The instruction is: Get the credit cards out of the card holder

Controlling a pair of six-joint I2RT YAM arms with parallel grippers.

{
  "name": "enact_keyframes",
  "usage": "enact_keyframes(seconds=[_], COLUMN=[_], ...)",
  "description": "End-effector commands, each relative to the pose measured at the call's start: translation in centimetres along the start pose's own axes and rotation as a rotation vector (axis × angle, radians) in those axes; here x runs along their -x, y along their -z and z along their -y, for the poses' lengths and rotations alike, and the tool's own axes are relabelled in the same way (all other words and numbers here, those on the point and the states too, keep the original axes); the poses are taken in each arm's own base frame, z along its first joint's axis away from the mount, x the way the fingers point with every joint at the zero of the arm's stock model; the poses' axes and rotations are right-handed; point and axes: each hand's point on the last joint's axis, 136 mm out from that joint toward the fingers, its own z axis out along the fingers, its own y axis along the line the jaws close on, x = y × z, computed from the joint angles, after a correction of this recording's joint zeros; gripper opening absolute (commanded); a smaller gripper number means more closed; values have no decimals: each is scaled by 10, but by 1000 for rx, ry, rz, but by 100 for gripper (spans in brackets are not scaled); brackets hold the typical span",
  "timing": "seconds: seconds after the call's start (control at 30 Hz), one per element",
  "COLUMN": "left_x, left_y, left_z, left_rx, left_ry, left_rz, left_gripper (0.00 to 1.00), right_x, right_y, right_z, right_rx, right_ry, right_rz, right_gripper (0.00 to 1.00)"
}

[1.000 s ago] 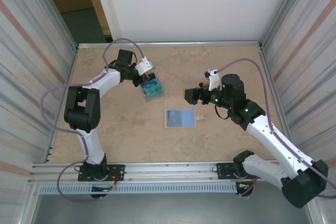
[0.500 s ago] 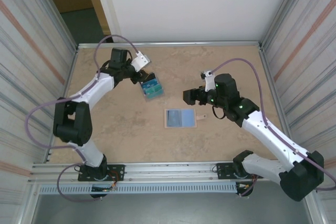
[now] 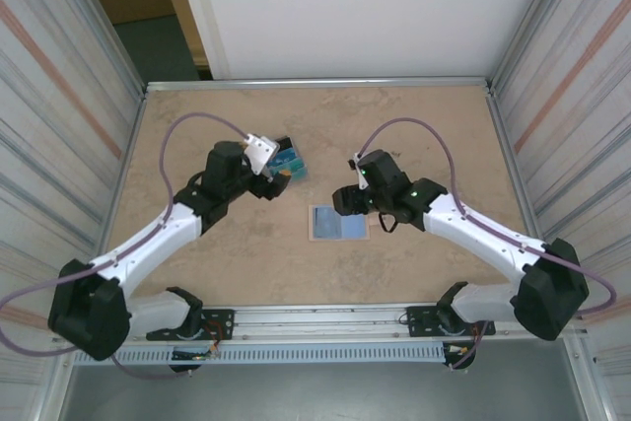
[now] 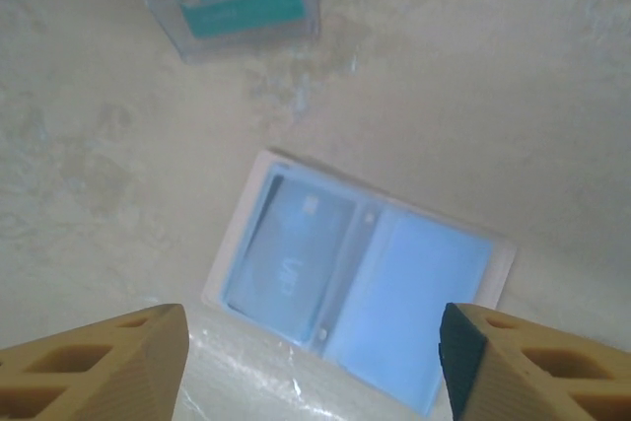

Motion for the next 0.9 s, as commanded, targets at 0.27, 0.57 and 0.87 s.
enact_keyframes(seconds=[0.27,0.57,0.87], left_x=[-37,-60,-64], left_y=[30,36,35], left_z=[-18,-24,-24], left_rx=[204,263,270], left_ry=[320,369,368], left_rz=[17,-25,-34], left_gripper=[99,99,99], right_x=[-41,-53,-71], right_y=[-50,-90,-115], right_z=[-12,-32,-33], right_rx=[-127,-117,-113], right_ry=[33,79,70], right_rz=[-213,-305,-382], right_gripper=[50,50,53])
